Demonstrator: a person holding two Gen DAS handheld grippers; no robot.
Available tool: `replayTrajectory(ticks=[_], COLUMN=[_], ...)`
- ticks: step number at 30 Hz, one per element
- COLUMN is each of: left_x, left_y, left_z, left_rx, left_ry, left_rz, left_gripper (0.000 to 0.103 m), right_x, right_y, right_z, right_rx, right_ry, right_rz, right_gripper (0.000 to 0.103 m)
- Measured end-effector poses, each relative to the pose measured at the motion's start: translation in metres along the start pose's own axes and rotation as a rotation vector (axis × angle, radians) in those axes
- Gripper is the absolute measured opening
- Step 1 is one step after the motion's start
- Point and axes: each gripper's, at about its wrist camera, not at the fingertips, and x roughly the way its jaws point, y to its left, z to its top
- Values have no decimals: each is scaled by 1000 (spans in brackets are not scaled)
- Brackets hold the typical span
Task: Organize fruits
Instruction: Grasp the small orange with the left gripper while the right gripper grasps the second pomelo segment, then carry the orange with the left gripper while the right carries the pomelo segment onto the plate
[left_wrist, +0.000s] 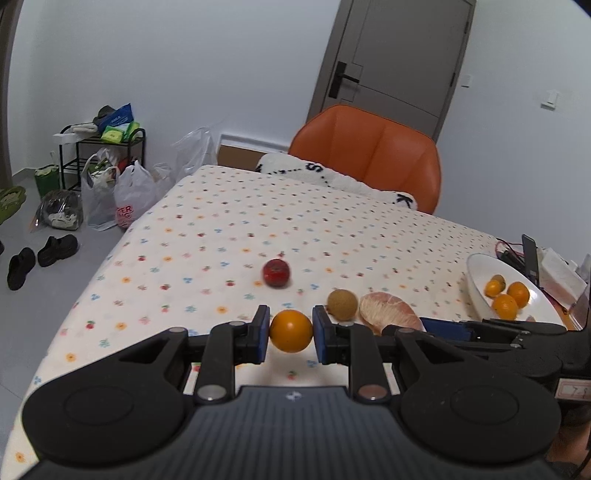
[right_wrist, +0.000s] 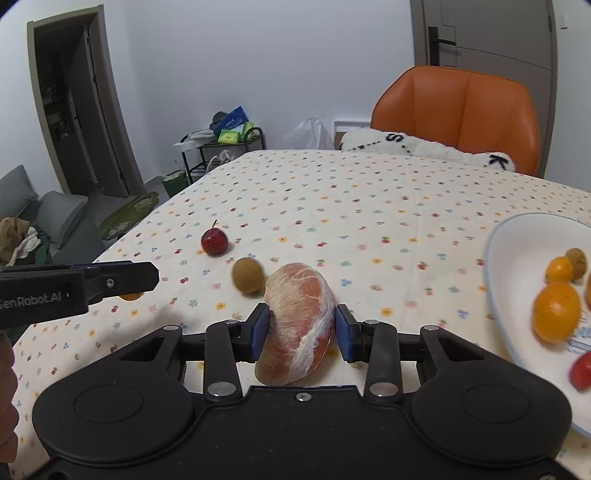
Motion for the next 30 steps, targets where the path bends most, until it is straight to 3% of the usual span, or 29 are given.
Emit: replayTrajectory(ticks=[13,30], left_x=[-1,16], left_y=[-40,-95], left_z=[6,11], left_rx=[58,125], left_ry=[-23,-14], left_rz=[-51,-137], left_gripper=[23,23], right_x=[-40,-81], right_y=[-35,-102], right_z=[5,-5], right_rx=[67,186], right_ry=[-107,-183], right_rz=[-28,-155], right_gripper=[36,36])
